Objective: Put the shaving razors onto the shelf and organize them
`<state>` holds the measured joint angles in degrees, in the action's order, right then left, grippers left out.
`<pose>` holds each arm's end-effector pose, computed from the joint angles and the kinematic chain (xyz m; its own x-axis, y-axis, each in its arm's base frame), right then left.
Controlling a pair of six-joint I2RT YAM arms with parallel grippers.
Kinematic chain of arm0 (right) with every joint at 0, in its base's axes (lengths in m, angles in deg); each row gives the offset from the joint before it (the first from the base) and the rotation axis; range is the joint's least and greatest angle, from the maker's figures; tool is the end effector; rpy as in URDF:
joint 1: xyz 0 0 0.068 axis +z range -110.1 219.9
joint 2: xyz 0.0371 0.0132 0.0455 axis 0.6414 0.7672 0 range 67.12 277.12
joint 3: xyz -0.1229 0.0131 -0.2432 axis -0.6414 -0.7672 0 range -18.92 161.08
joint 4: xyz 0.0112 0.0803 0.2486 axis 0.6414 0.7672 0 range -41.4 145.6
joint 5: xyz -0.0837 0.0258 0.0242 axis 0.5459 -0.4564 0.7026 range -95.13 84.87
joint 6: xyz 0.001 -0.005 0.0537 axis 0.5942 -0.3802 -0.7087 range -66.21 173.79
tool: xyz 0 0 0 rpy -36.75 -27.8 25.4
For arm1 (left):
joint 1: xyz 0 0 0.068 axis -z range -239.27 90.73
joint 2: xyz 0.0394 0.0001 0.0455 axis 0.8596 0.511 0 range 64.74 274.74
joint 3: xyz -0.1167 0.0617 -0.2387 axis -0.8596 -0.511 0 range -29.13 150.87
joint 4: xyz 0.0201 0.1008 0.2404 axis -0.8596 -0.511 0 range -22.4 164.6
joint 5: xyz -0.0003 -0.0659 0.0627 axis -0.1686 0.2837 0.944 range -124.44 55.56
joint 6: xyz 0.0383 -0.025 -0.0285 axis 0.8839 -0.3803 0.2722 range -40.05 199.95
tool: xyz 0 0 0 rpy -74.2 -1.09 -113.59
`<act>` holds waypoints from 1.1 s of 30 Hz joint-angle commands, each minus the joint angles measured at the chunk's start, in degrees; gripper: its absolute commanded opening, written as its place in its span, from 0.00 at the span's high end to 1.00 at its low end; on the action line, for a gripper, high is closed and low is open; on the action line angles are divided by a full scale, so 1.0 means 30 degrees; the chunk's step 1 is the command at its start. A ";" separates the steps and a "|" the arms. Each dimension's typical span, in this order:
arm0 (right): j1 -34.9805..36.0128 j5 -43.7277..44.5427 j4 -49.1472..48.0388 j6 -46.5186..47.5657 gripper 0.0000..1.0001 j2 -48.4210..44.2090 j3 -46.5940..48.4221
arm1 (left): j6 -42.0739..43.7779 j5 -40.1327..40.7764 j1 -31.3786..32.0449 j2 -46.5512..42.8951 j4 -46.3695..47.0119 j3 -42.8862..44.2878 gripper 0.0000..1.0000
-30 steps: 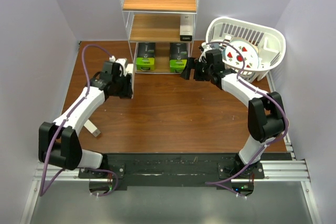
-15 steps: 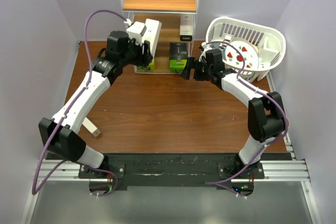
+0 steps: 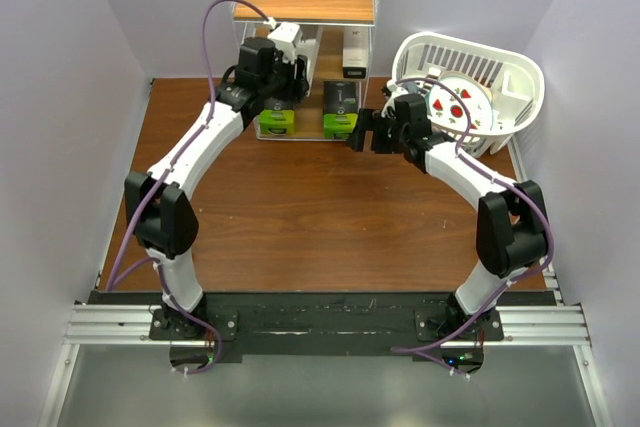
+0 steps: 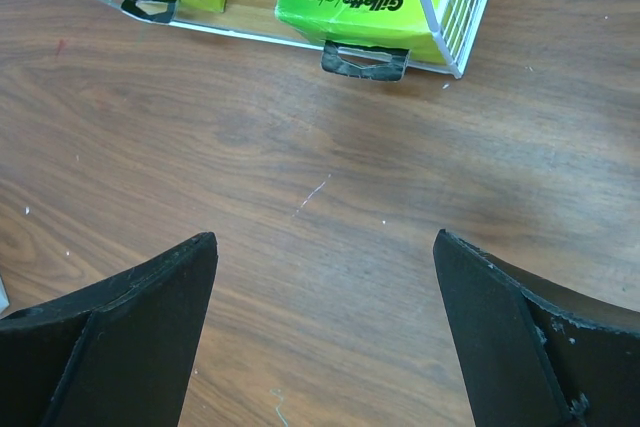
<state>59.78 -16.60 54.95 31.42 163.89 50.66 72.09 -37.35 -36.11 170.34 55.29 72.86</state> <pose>0.3617 0.1384 0.2568 -0.6667 0.1555 -0.7289 -0.2546 0.8717 0.4188 0.4041 -0.1748 0.3696 -0.4143 0.0287 -0.9097 0.3828 0.9123 -0.1456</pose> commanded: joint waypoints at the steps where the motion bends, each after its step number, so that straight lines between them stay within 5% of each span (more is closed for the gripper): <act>1: 0.0053 0.0393 -0.0447 0.0367 0.06 -0.1173 -0.0401 | -0.0339 0.0941 0.0074 0.0218 0.2070 0.1977 0.57; 15: -0.0034 0.0423 -0.0622 0.0221 0.05 -0.1144 -0.0694 | -0.0633 0.2232 0.0718 0.1800 0.2716 0.3178 0.50; 22: -0.0064 0.0569 -0.0651 0.0221 0.05 -0.1290 -0.0927 | -0.0720 0.2759 0.0923 0.1949 0.2804 0.3853 0.35; 33: -0.0122 0.0452 -0.0827 0.0104 0.04 -0.1173 -0.1045 | -0.0606 0.1943 0.1011 0.0864 0.2949 0.2917 0.25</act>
<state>59.71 -16.16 54.53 31.55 162.27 47.45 70.04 -30.58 -33.38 176.87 60.40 81.34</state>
